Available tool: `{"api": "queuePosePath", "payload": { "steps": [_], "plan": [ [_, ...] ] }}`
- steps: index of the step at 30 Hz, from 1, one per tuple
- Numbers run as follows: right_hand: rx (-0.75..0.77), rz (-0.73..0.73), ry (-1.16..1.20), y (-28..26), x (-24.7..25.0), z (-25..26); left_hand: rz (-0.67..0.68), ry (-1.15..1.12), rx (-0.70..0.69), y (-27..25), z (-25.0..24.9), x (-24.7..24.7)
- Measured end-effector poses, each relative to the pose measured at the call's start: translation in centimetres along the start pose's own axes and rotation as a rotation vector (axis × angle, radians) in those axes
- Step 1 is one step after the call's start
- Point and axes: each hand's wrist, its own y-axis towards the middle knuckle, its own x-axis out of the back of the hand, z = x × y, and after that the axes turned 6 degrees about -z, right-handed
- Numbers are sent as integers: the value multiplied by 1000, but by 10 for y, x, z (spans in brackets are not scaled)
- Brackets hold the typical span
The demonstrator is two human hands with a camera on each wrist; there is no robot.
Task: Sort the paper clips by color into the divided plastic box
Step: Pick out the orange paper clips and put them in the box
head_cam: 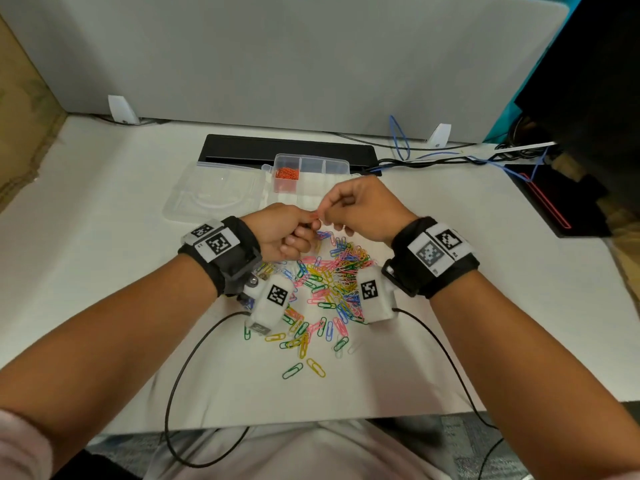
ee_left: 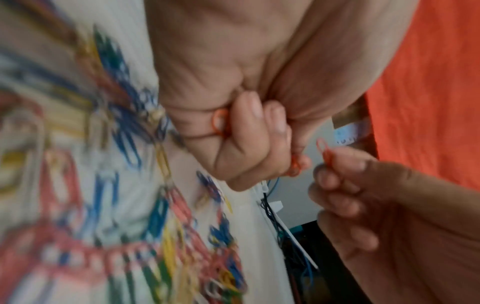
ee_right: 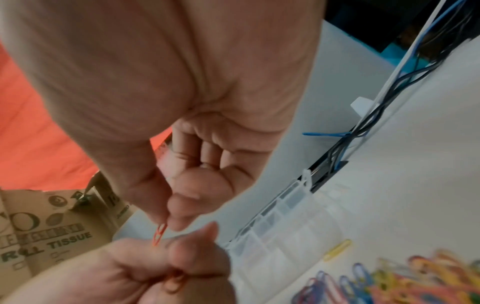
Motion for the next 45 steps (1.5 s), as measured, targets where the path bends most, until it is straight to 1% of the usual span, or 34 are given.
{"api": "queuePosePath", "payload": {
  "steps": [3, 5, 7, 9, 10, 12, 13, 14, 16, 18, 19, 20, 22, 24, 25, 27, 29, 30, 33, 36, 40, 45],
  "plan": [
    [31, -26, 21, 3, -4, 13, 77, -203, 29, 5, 4, -8],
    [51, -49, 31, 2, -1, 15, 94, -313, 27, 5, 4, -11],
    [62, -37, 2, 0, 2, 13, 109, -415, 27, 2, 3, -15],
    [62, -1, -43, -1, 3, 7, 115, -452, 32, 0, 4, -19],
    [66, -13, -74, -1, 4, 1, 107, -435, 33, 1, 5, -21],
    [62, -94, -143, -1, 9, -12, 50, -362, 40, 2, 6, -23],
    [43, -113, -181, -2, 11, -17, 9, -293, 30, 3, 6, -23],
    [13, -91, -229, -4, 13, -22, -34, -200, -1, 5, 7, -23],
    [-69, 68, -354, -10, 13, -32, -99, 25, -81, 6, 8, -24],
    [-134, 222, -518, -16, 11, -41, -125, 201, -140, 6, 8, -28],
    [-138, 234, -562, -17, 10, -44, -131, 266, -159, 6, 8, -29],
    [-125, 199, -576, -17, 11, -46, -136, 330, -175, 5, 7, -32],
    [-94, 95, -518, -17, 16, -49, -139, 490, -220, 4, 6, -36],
    [-83, 46, -441, -18, 19, -51, -122, 655, -278, 5, 7, -38],
    [-87, 64, -424, -18, 19, -52, -105, 724, -294, 6, 8, -39],
    [-105, 146, -457, -22, 15, -52, -97, 869, -299, 8, 11, -41],
    [-123, 208, -504, -24, 12, -54, -135, 1026, -308, 9, 10, -43],
    [-128, 214, -506, -24, 12, -56, -152, 1084, -315, 10, 10, -43],
    [-118, 198, -534, -24, 14, -58, -145, 1140, -340, 10, 8, -37],
    [-112, 165, -529, -26, 17, -60, -129, 1101, -339, 7, 9, -29],
    [-107, 128, -464, -26, 23, -61, -122, 1041, -329, 6, 9, -20],
    [-75, 98, -402, -23, 15, -55, -124, 1003, -351, 3, 8, -17]
  ]
}}
